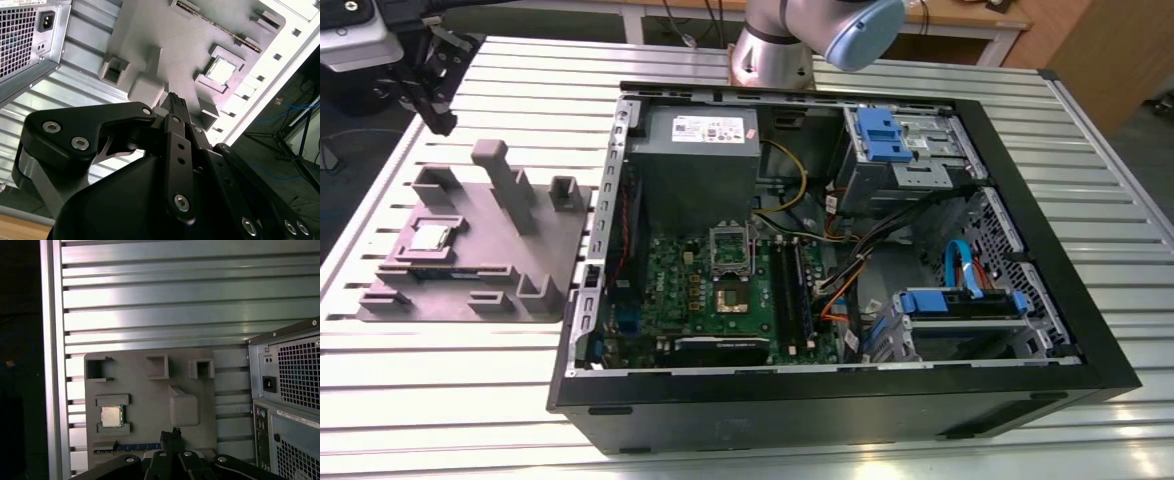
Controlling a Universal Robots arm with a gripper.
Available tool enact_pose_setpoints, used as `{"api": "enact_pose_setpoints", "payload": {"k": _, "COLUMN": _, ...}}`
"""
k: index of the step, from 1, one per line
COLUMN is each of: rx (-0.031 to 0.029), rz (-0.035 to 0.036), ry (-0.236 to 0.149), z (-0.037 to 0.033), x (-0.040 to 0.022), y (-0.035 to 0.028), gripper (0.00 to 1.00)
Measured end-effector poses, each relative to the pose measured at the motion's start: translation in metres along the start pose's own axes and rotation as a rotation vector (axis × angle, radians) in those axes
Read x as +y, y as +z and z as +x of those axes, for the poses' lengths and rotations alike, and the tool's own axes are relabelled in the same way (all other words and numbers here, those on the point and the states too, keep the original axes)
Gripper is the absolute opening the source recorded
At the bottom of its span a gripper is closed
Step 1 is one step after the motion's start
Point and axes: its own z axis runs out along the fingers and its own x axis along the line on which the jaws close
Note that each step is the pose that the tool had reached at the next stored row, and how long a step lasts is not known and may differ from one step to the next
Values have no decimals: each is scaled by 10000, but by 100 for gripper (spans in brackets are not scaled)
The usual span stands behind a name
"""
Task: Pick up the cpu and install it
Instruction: 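Reach for the cpu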
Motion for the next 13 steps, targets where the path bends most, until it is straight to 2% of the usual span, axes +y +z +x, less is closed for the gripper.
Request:
{"api": "enact_pose_setpoints", "payload": {"k": 6, "rx": 0, "rz": 0, "ry": 0, "z": 30, "x": -3, "y": 0, "gripper": 10}}
{"api": "enact_pose_setpoints", "payload": {"k": 8, "rx": 0, "rz": 0, "ry": 0, "z": 59, "x": -5, "y": -1, "gripper": 10}}
{"api": "enact_pose_setpoints", "payload": {"k": 13, "rx": 0, "rz": 0, "ry": 0, "z": 60, "x": -5, "y": -1, "gripper": 10}}
